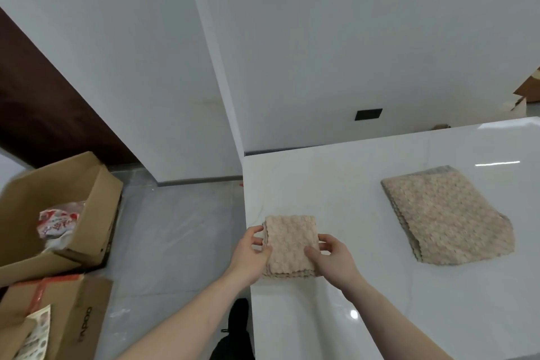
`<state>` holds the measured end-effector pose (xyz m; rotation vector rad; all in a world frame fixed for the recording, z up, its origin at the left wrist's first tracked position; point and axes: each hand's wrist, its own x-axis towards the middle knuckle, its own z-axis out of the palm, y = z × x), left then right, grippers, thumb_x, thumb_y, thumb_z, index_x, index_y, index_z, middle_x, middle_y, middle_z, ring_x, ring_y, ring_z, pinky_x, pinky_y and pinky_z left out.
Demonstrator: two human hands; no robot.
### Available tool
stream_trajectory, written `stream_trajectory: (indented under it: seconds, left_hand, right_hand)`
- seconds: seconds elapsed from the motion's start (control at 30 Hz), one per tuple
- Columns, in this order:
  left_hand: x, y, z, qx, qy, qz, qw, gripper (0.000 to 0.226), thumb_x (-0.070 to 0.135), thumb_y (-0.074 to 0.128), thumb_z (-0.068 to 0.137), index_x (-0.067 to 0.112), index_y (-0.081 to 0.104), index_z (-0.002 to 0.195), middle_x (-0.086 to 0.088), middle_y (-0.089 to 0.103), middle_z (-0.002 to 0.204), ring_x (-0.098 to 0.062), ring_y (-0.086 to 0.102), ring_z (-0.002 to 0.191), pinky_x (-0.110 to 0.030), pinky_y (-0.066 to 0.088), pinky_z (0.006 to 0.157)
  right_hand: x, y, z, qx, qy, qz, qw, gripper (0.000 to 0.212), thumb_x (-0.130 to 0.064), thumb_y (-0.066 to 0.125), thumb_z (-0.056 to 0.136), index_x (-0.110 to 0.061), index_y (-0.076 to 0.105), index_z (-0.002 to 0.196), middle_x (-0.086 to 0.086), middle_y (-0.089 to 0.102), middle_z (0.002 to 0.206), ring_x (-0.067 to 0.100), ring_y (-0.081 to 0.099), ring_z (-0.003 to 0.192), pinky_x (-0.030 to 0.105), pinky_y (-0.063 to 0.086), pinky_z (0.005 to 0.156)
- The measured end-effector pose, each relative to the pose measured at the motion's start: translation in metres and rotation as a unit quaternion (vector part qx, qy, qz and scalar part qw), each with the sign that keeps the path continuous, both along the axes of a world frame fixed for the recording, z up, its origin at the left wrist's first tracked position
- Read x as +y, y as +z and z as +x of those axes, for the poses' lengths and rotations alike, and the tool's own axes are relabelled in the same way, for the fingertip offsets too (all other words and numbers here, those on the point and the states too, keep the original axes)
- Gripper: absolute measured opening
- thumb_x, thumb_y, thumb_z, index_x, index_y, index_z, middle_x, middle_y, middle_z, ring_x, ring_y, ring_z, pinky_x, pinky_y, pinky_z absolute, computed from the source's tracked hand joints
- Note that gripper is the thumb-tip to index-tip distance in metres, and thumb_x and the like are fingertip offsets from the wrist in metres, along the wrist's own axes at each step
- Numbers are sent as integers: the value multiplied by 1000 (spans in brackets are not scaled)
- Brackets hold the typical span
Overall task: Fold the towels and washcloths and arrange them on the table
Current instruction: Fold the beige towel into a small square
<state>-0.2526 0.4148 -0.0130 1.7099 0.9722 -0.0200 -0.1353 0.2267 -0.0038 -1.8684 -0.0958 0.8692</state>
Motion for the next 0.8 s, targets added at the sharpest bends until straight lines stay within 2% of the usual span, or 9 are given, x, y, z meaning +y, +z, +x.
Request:
stream_trajectory:
  seconds: [0.17, 0.33, 0.43, 0.53, 0.63, 0.73, 0.8]
  left_hand:
    - [52, -8, 34, 11, -36, 2, 999, 51, 19, 65, 92, 33, 47, 138, 1, 61, 115, -17, 67, 94, -26, 55, 63]
    - [105, -23, 84, 18, -69, -2, 997, 48, 19, 64, 90, 38, 47, 131, 8, 62, 109, -15, 67, 92, -27, 53, 63]
    - [140, -35, 109, 22, -79, -6, 997, 44, 23, 63, 91, 39, 44, 128, 8, 62, 108, -15, 67, 91, -25, 51, 61]
    - [171, -52, 131, 32, -93, 8, 995, 45, 25, 61, 93, 37, 42, 132, 6, 63, 111, -13, 67, 91, -20, 49, 58]
    - [196, -66, 153, 38, -91, 10, 995, 49, 21, 58, 95, 33, 38, 138, 4, 62, 114, -16, 67, 94, -20, 49, 60]
    - [209, -75, 168, 41, -70, 9, 997, 54, 21, 57, 95, 32, 33, 143, 4, 58, 119, -16, 64, 99, -24, 52, 67]
    - [215, -83, 176, 42, -66, 4, 997, 57, 21, 58, 96, 33, 31, 145, 5, 57, 122, -14, 63, 101, -30, 57, 75]
  right_hand:
    - [47, 3, 20, -5, -4, -18, 1000, 35, -19, 63, 88, -28, 65, 122, -8, 69, 110, 8, 71, 91, 17, 55, 63]
    - [104, -14, 48, -23, -34, -55, 998, 42, -20, 62, 89, -21, 63, 131, -11, 66, 111, 6, 67, 96, 15, 50, 66]
    - [140, -25, 71, -31, -46, -70, 996, 45, -20, 63, 90, -22, 58, 135, -10, 65, 110, 5, 66, 93, 17, 52, 63]
    - [174, -36, 94, -43, -50, -84, 994, 49, -20, 62, 92, -26, 52, 140, -10, 63, 109, 3, 65, 89, 19, 53, 62]
    - [204, -49, 116, -59, -39, -104, 992, 55, -20, 60, 93, -27, 46, 146, -8, 61, 111, 5, 65, 90, 22, 54, 65]
    - [228, -62, 133, -74, -23, -127, 989, 59, -19, 58, 95, -25, 40, 151, -3, 62, 123, 16, 68, 97, 29, 57, 71]
    - [240, -71, 142, -94, -14, -141, 985, 57, -18, 54, 97, -24, 39, 153, 1, 64, 131, 21, 67, 104, 35, 59, 80]
